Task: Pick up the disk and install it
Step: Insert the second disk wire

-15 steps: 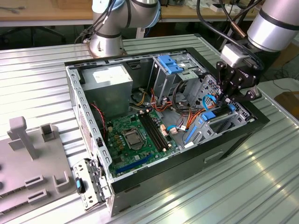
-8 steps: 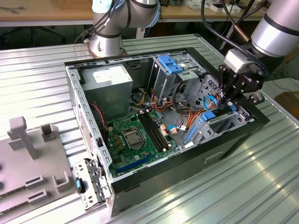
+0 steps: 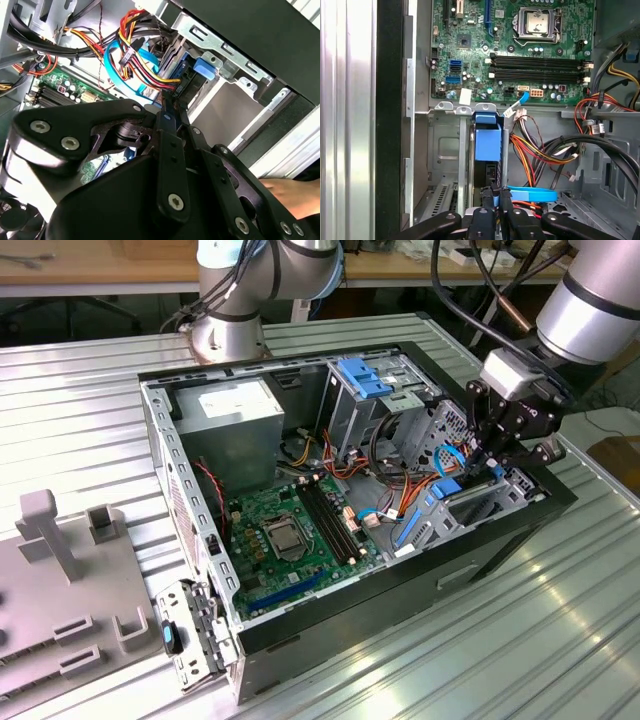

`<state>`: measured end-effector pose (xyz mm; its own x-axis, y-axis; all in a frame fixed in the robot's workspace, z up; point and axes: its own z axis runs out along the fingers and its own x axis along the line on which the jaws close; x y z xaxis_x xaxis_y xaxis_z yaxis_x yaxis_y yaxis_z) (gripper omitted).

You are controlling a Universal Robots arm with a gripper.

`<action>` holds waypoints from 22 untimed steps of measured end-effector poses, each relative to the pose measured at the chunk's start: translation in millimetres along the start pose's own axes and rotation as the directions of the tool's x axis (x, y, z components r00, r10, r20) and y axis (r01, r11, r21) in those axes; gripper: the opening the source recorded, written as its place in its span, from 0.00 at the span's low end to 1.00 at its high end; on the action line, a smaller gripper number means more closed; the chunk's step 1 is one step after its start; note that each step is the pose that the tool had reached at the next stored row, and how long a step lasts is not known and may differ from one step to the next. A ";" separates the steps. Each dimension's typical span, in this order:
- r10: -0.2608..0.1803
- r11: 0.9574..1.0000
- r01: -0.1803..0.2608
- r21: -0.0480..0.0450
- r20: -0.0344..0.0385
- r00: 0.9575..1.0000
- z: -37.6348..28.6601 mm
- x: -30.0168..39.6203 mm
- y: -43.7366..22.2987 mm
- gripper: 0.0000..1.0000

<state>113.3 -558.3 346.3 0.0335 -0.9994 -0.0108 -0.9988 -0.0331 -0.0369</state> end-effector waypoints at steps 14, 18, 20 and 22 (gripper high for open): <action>0.000 1.000 0.000 0.000 0.001 1.000 4.7 -0.9 0.2 0.16; 0.000 1.000 0.000 0.000 0.001 1.000 5.0 -0.9 0.1 0.16; 0.000 1.000 0.000 0.000 0.002 1.000 5.0 -1.0 0.2 0.16; 0.000 1.000 0.000 0.000 0.007 1.000 4.6 -0.9 0.1 0.16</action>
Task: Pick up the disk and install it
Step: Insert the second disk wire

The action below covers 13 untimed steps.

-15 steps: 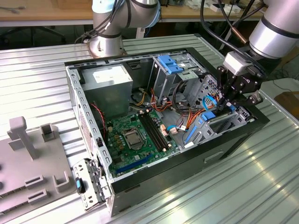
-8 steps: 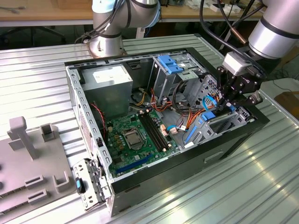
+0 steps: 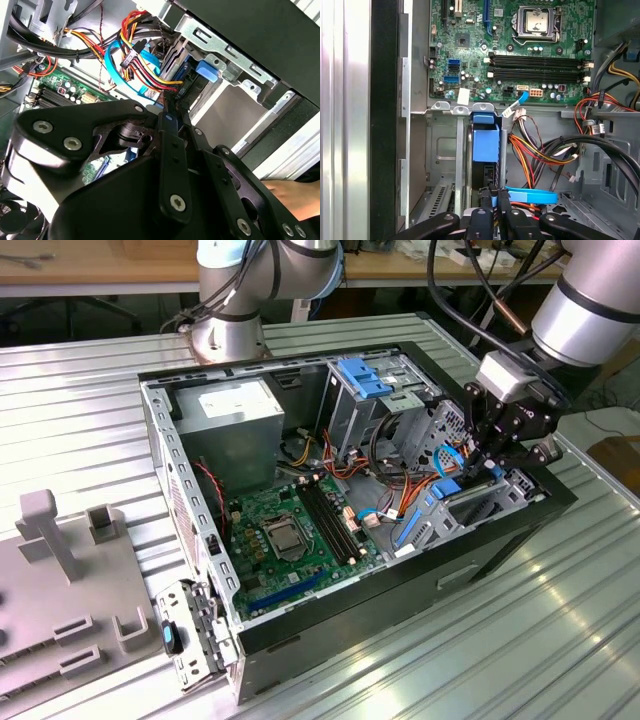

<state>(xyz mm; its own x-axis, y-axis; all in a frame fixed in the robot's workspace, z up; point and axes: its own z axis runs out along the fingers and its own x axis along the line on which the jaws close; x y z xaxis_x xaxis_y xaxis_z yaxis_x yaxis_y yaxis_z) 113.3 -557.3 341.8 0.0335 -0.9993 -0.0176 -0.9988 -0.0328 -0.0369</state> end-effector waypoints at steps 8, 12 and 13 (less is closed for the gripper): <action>0.001 1.000 -0.001 0.000 0.015 1.000 -5.1 -0.1 -0.2 0.16; 0.001 1.000 -0.001 0.001 0.025 1.000 -4.9 0.2 -0.2 0.16; -0.001 1.000 0.001 0.001 0.026 1.000 -5.0 0.8 -0.2 0.16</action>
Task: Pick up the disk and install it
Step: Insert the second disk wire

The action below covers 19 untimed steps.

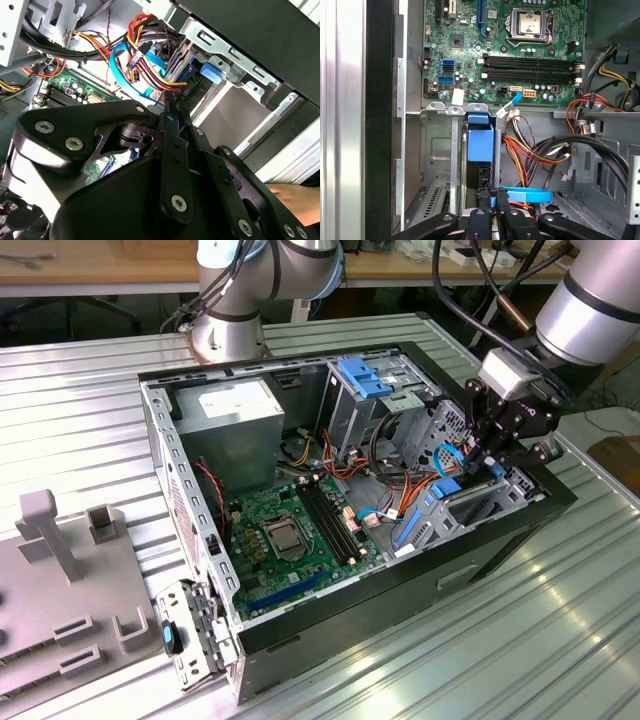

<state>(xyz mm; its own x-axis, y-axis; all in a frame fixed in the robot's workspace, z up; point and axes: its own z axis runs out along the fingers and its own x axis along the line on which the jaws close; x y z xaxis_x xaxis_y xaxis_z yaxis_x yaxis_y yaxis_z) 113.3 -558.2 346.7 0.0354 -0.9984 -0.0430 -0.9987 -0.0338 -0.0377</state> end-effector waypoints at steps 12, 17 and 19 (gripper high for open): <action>-0.006 1.000 0.006 0.000 0.000 1.000 0.0 1.8 0.1 0.16; -0.006 1.000 0.006 0.000 0.000 1.000 0.3 3.2 0.1 0.16; -0.006 1.000 0.006 0.000 0.000 1.000 1.0 3.2 0.1 0.16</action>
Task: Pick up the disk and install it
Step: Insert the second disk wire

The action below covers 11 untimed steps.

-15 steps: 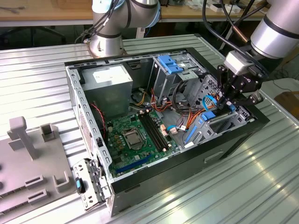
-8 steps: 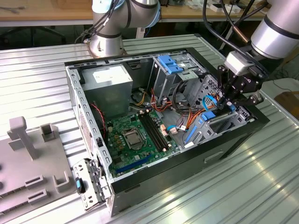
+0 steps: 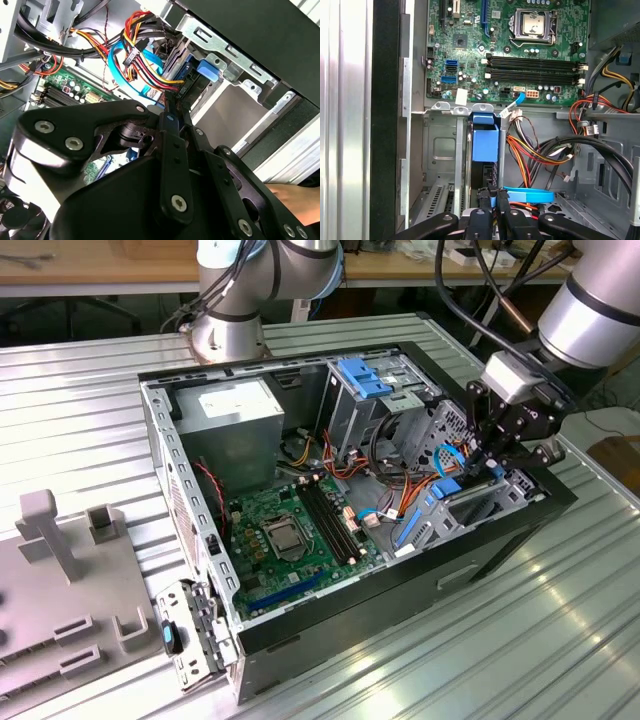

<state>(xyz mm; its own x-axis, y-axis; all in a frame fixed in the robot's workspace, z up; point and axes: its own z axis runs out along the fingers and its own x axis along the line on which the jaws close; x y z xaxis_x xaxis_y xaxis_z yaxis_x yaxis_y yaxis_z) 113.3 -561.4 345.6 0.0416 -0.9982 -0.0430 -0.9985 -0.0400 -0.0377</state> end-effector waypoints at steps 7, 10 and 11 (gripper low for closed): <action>0.000 1.000 0.000 0.000 0.002 1.000 2.3 0.1 0.1 0.16; 0.000 1.000 0.000 0.000 0.007 1.000 3.7 0.1 0.2 0.16; 0.000 1.000 0.000 0.000 0.009 1.000 3.9 0.2 0.2 0.16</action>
<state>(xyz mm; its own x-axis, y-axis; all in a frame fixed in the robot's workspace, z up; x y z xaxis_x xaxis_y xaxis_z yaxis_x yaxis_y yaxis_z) 113.3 -561.4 341.6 0.0415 -0.9978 -0.0523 -0.9985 -0.0396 -0.0380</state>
